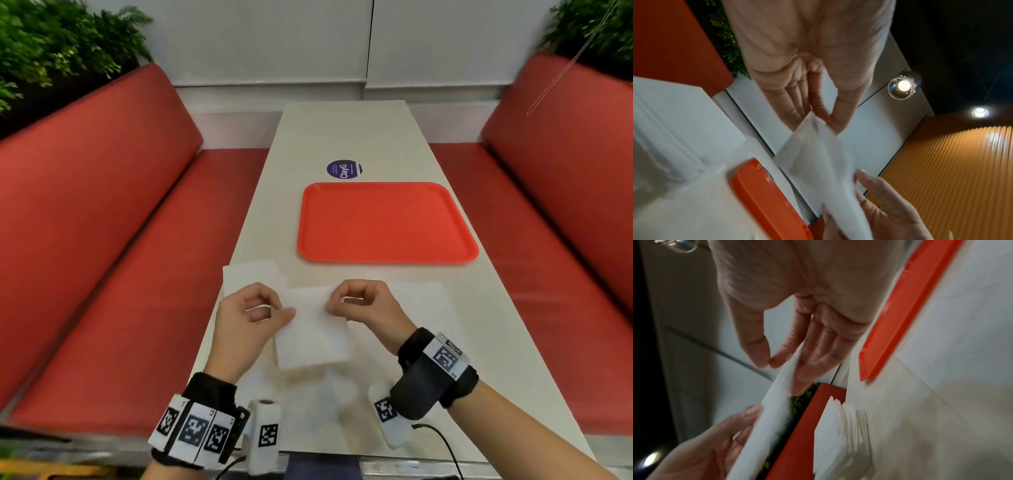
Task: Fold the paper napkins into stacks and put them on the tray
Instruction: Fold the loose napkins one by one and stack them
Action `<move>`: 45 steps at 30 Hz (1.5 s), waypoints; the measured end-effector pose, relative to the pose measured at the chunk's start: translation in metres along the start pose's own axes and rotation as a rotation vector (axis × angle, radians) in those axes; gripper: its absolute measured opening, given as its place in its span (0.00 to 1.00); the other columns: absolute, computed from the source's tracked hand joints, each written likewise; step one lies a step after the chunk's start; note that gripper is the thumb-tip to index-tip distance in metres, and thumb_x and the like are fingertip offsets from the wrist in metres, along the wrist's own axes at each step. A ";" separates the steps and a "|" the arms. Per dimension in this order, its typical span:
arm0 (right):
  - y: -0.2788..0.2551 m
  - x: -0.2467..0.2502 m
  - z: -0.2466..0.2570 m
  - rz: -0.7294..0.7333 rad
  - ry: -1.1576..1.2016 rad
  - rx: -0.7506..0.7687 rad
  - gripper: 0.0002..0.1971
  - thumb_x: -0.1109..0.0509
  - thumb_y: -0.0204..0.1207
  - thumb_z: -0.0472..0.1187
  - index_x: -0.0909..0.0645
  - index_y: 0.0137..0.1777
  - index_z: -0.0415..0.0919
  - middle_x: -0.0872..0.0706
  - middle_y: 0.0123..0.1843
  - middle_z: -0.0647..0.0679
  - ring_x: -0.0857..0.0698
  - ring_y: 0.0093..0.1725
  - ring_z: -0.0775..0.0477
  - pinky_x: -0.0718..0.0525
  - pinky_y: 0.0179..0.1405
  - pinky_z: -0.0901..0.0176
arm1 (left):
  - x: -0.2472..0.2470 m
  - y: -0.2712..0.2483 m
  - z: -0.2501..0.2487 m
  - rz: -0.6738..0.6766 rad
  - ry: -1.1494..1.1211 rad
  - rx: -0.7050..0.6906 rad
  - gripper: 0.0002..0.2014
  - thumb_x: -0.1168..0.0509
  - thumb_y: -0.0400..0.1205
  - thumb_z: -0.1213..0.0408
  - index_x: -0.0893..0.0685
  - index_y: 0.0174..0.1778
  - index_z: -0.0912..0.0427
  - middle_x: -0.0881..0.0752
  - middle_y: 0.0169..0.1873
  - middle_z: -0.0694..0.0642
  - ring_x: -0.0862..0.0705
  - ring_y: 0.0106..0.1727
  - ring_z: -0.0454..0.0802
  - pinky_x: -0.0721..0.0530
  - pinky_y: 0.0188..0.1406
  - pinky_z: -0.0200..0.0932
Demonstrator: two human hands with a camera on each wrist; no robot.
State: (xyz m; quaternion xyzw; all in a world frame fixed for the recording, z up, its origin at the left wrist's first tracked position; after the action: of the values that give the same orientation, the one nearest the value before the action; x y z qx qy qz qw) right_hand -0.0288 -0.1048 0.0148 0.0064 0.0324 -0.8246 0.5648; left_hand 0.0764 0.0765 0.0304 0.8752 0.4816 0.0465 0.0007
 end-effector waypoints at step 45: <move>-0.012 -0.043 -0.060 0.046 -0.453 -0.285 0.19 0.23 0.74 0.42 0.20 0.65 0.50 0.10 0.35 0.44 0.13 0.26 0.48 0.14 0.29 0.61 | 0.050 -0.031 0.055 0.057 0.839 0.011 0.06 0.28 0.79 0.60 0.11 0.51 0.51 0.27 0.57 0.48 0.30 0.59 0.45 0.31 0.58 0.37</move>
State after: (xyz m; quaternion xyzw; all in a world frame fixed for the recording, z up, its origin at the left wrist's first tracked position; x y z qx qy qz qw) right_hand -0.0261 -0.0564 -0.0423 -0.2570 0.0208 -0.7792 0.5713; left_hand 0.0814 0.1381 -0.0213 0.7932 0.4158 0.3966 -0.2015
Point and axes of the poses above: each hand's wrist, its own y-axis towards the middle knuckle, its own x-axis out of the back of the hand, z = x × y, the point moved 2 cm from there along y, towards the middle knuckle
